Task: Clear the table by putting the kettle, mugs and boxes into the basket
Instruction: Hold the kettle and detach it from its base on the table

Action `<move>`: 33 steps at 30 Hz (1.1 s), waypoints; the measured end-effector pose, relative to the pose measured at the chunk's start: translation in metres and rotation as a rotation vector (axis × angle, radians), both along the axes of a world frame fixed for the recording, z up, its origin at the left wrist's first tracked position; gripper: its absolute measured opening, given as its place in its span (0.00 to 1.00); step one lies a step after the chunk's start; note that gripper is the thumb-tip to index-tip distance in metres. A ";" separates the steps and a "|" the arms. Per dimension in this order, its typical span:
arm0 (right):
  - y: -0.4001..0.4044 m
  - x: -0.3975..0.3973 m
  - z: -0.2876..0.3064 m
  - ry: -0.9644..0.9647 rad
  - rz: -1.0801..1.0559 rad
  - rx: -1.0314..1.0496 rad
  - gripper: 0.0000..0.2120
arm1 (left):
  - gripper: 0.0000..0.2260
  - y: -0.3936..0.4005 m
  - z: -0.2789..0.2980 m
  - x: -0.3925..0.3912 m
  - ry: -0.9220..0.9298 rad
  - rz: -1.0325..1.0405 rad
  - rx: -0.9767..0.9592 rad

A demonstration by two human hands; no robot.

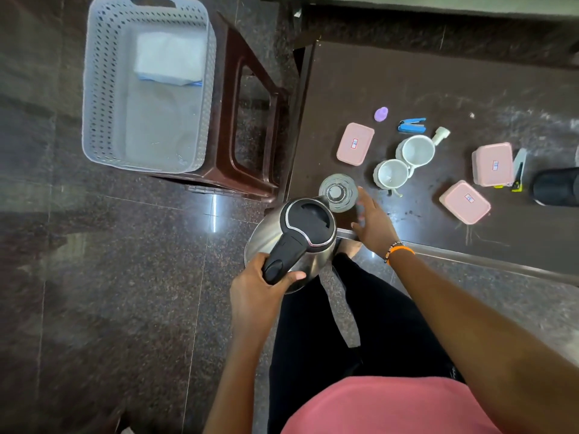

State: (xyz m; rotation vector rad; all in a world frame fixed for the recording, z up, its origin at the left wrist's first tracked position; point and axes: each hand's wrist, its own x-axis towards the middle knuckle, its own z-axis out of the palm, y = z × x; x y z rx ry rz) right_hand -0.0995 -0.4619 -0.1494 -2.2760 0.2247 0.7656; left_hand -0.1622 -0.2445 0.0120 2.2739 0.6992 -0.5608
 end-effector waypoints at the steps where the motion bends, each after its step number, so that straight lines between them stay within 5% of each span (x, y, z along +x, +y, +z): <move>1: -0.001 -0.003 0.002 0.006 0.004 0.016 0.39 | 0.18 -0.002 -0.001 0.000 0.002 -0.009 -0.005; 16: -0.024 -0.001 0.002 0.176 0.267 -0.023 0.43 | 0.19 -0.030 -0.016 0.010 0.064 -0.075 0.042; 33: -0.031 0.003 0.001 0.202 0.291 0.021 0.43 | 0.21 -0.044 -0.025 0.026 0.085 -0.027 0.088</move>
